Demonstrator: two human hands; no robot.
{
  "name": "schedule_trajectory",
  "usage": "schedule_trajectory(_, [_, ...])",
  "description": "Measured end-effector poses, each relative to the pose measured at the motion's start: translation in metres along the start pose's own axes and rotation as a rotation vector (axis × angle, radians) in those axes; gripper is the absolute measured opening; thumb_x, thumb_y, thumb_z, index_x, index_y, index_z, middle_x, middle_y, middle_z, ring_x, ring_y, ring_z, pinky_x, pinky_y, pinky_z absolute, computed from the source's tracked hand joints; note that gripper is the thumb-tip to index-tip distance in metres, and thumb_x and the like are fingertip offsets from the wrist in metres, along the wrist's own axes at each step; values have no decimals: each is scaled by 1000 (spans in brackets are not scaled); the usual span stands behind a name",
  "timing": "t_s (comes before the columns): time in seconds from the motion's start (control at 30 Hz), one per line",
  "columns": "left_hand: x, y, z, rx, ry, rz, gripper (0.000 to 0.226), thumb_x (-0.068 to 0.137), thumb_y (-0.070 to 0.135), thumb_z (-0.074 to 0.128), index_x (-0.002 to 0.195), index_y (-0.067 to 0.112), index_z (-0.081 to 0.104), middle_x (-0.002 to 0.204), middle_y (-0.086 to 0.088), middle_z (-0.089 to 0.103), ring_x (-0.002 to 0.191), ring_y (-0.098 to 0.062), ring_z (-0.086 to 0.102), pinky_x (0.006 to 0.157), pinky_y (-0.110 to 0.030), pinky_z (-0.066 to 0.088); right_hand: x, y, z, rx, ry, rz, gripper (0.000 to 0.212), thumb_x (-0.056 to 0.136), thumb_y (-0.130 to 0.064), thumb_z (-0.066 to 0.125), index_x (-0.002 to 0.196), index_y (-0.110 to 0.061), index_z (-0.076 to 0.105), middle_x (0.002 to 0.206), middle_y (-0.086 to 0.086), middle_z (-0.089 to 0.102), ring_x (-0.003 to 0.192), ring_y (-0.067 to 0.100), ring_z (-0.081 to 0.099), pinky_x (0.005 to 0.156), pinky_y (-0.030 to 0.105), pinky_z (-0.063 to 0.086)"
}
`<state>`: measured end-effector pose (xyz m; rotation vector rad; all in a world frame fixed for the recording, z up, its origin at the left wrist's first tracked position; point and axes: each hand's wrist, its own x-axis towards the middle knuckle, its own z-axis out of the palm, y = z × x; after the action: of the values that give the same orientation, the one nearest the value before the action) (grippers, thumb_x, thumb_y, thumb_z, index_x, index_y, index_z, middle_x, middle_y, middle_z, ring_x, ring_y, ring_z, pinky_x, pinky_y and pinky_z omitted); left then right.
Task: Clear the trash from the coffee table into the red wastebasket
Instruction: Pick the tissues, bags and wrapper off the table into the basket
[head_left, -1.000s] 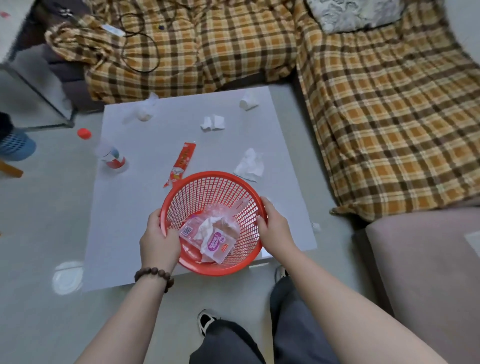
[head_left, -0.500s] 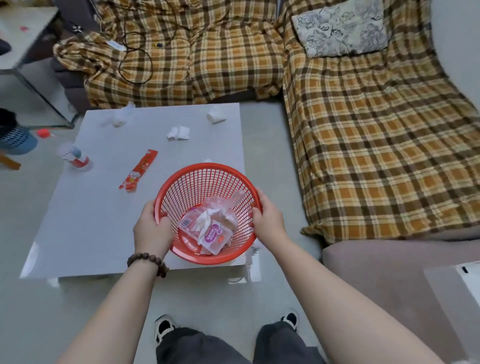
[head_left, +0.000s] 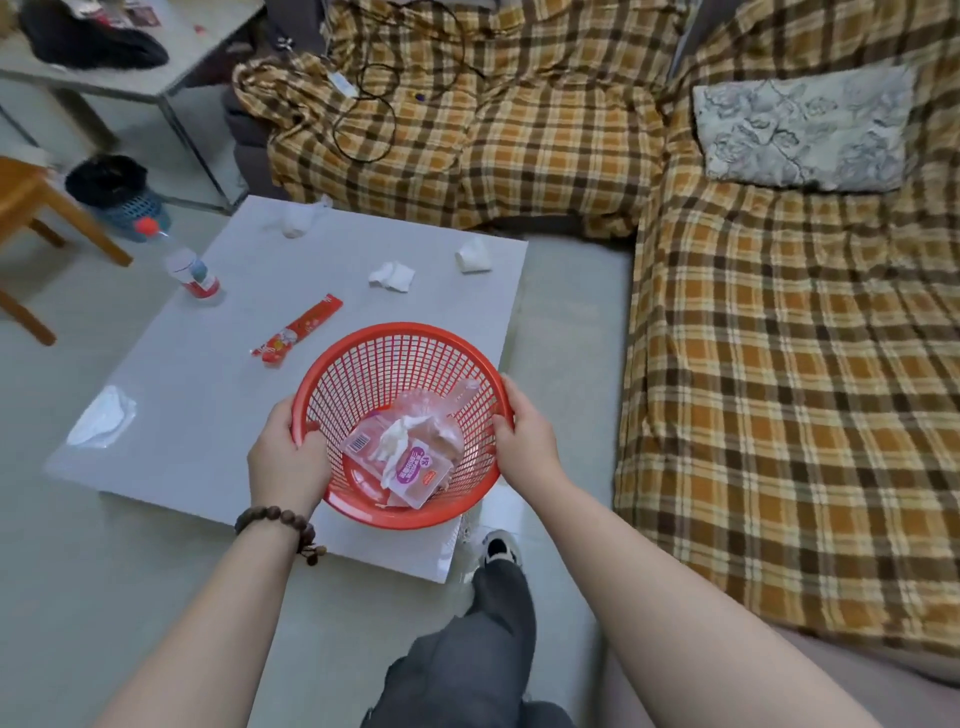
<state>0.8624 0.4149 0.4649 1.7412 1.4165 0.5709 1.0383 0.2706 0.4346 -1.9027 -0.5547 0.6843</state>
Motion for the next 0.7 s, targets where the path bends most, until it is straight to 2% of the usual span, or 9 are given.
schedule_trajectory(0.03, [6, 0, 4, -3, 18, -12, 30, 91, 14, 46, 118, 24, 53, 101, -2, 61, 91, -23, 61, 64, -32, 53, 11, -1, 1, -8, -22, -1, 50, 91, -3, 38, 133, -30, 46, 115, -10, 61, 102, 8, 56, 93, 26, 47])
schedule_trajectory(0.1, [20, 0, 11, -13, 52, -35, 29, 91, 14, 45, 118, 24, 53, 101, -1, 60, 91, -23, 60, 62, -29, 51, 34, -1, 5, -19, -67, -10, 49, 91, -4, 38, 131, -31, 47, 113, -9, 62, 104, 11, 58, 94, 30, 48])
schedule_trajectory(0.23, [63, 6, 31, -45, 136, -74, 32, 91, 11, 44, 118, 22, 55, 99, 1, 61, 88, -20, 59, 59, -24, 48, 97, -6, 15, -70, -146, -23, 49, 90, -4, 40, 127, -36, 47, 104, -15, 60, 95, 6, 58, 88, 26, 47])
schedule_trajectory(0.37, [112, 19, 53, -80, 237, -136, 33, 90, 8, 44, 118, 19, 57, 102, 0, 62, 89, -17, 56, 57, -13, 37, 179, -21, 28, -183, -221, -76, 49, 89, -5, 41, 125, -37, 47, 94, -33, 54, 84, -8, 54, 83, 20, 43])
schedule_trajectory(0.47, [138, 30, 63, -105, 310, -215, 34, 90, 6, 44, 119, 18, 57, 104, -1, 63, 94, -19, 57, 59, -11, 36, 233, -39, 40, -253, -314, -96, 47, 90, -7, 40, 129, -33, 45, 102, -22, 57, 96, 6, 56, 91, 29, 47])
schedule_trajectory(0.6, [161, 34, 54, -94, 419, -312, 34, 91, 9, 45, 122, 18, 57, 106, 1, 63, 91, -13, 54, 57, -7, 34, 272, -60, 70, -284, -452, -136, 47, 91, -11, 40, 119, -48, 44, 89, -34, 54, 87, 0, 59, 84, 27, 52])
schedule_trajectory(0.7, [166, 25, 40, -78, 502, -386, 36, 90, 9, 45, 121, 19, 57, 104, 2, 63, 91, -13, 54, 60, -9, 35, 286, -67, 99, -250, -585, -145, 48, 90, -9, 40, 118, -47, 46, 96, -26, 59, 96, 8, 62, 87, 30, 53])
